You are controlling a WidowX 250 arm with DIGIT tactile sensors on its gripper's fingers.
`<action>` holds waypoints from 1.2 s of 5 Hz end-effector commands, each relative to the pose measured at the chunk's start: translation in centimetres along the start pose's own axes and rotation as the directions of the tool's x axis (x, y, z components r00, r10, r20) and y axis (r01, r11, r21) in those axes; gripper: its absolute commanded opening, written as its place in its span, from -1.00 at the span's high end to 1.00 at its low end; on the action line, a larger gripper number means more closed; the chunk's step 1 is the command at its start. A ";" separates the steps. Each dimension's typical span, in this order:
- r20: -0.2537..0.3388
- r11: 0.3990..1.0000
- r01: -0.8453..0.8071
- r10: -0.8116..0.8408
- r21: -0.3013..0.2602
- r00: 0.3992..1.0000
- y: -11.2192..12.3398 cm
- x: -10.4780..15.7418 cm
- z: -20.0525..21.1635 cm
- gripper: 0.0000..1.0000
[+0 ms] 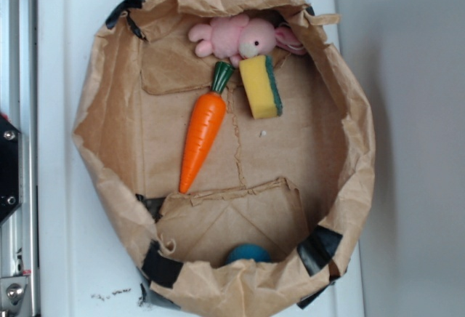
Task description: Grab the carrot.
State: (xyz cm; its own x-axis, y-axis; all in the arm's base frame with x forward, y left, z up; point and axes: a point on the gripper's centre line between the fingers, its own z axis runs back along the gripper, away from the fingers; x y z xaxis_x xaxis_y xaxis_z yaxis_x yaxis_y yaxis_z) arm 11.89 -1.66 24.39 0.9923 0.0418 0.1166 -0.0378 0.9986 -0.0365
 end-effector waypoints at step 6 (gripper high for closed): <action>-0.046 0.927 -0.370 0.372 0.053 0.927 -0.7 8.6 -3.8 -1.00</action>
State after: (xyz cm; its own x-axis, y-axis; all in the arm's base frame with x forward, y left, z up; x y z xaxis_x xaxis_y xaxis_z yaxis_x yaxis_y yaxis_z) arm 20.81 -2.58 20.44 0.9189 0.3940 0.0214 -0.3939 0.9191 -0.0090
